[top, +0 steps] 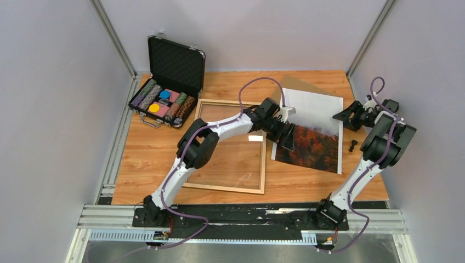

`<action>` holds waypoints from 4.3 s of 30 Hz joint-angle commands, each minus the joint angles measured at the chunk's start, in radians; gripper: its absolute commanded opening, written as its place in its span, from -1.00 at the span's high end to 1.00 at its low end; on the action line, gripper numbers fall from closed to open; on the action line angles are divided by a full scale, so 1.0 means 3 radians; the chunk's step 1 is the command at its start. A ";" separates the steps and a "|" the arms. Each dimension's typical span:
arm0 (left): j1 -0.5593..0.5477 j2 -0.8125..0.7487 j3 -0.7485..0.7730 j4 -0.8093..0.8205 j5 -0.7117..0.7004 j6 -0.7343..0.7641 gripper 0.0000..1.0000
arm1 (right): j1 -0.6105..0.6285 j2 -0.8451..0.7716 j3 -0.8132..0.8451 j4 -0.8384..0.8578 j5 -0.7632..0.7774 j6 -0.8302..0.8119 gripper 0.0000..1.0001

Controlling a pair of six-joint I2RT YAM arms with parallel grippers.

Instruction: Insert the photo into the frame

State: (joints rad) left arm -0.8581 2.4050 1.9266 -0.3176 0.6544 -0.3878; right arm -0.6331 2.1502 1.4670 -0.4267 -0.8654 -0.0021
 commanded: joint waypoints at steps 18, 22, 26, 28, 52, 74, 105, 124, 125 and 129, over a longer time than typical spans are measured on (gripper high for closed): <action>-0.0013 -0.0062 -0.0066 -0.0204 -0.0168 0.0117 -1.00 | -0.0083 -0.0680 -0.0420 -0.0445 -0.0824 -0.0254 0.06; -0.0013 -0.0064 -0.0057 -0.0205 -0.0163 0.0117 -1.00 | -0.0071 -0.0688 -0.0492 -0.0520 -0.0917 -0.0323 0.13; -0.0013 -0.0070 -0.0057 -0.0204 -0.0155 0.0116 -1.00 | -0.0008 -0.0651 -0.0588 -0.0523 -0.0870 -0.0380 0.16; -0.0010 -0.0081 -0.0056 -0.0204 -0.0161 0.0116 -1.00 | 0.0024 -0.0618 -0.0620 -0.0516 -0.0869 -0.0391 0.21; 0.0199 -0.0813 0.0190 -0.0627 -0.0510 0.0208 -1.00 | 0.0822 -0.2487 -0.0507 -0.0505 0.0558 0.0117 1.00; 0.1315 -0.2022 -0.0401 -0.0410 -0.0045 -0.1177 -1.00 | 0.3433 -0.2031 0.0331 -0.0501 0.2876 0.0025 1.00; 0.2019 -0.1836 -0.1856 0.0536 -0.0055 -0.2256 -0.99 | 0.4313 -0.0650 0.0804 -0.0710 0.2746 0.0582 0.99; 0.1989 -0.1447 -0.1899 0.0899 0.0103 -0.2479 -0.45 | 0.4406 -0.0571 0.0878 -0.0776 0.2605 0.0692 0.62; 0.1977 -0.1441 -0.1916 0.0959 0.0111 -0.2495 -0.33 | 0.4406 -0.0574 0.0878 -0.0781 0.2600 0.0696 0.59; 0.1945 -0.1410 -0.1959 0.1036 0.0143 -0.2541 -0.03 | 0.4411 -0.0632 0.0869 -0.0782 0.2568 0.0692 0.32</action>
State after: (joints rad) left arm -0.2634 1.9686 1.3479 -0.0738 0.6746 -1.1267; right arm 0.6842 1.9770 1.6844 -0.6586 -0.0814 0.1879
